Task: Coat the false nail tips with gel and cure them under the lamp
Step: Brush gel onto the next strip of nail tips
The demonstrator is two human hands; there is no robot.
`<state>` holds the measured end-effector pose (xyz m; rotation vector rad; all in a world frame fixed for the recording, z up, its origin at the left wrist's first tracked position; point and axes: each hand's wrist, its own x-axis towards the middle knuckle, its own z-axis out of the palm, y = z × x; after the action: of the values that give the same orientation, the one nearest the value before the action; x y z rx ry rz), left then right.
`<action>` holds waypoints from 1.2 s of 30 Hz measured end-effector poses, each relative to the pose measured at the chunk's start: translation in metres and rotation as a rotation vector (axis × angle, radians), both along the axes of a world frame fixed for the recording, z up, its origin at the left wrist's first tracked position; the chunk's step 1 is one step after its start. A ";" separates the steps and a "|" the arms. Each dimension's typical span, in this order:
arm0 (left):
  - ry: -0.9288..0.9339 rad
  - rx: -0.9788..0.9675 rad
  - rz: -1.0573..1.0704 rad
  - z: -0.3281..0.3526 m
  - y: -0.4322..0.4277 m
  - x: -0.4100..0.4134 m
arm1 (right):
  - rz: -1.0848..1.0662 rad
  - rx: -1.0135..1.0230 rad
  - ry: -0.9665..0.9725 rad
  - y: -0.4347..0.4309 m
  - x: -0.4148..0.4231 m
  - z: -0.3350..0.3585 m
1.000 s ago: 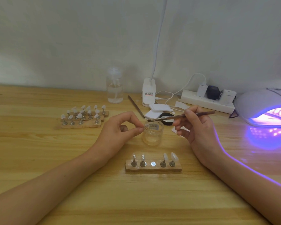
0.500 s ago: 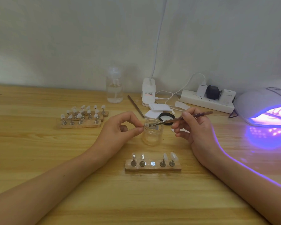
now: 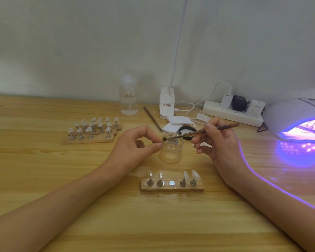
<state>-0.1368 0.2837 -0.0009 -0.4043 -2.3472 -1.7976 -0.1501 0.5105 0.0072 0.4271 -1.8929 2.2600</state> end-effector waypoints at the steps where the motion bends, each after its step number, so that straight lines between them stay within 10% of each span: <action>1: -0.005 0.002 0.001 0.000 0.000 0.000 | -0.014 0.021 -0.011 -0.001 0.000 -0.001; 36: 0.051 0.005 -0.028 -0.002 0.000 -0.002 | -0.027 -0.035 -0.022 0.002 -0.001 0.001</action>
<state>-0.1388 0.2840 -0.0026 -0.4795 -2.3137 -1.7836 -0.1507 0.5120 0.0082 0.3718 -1.8547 2.2864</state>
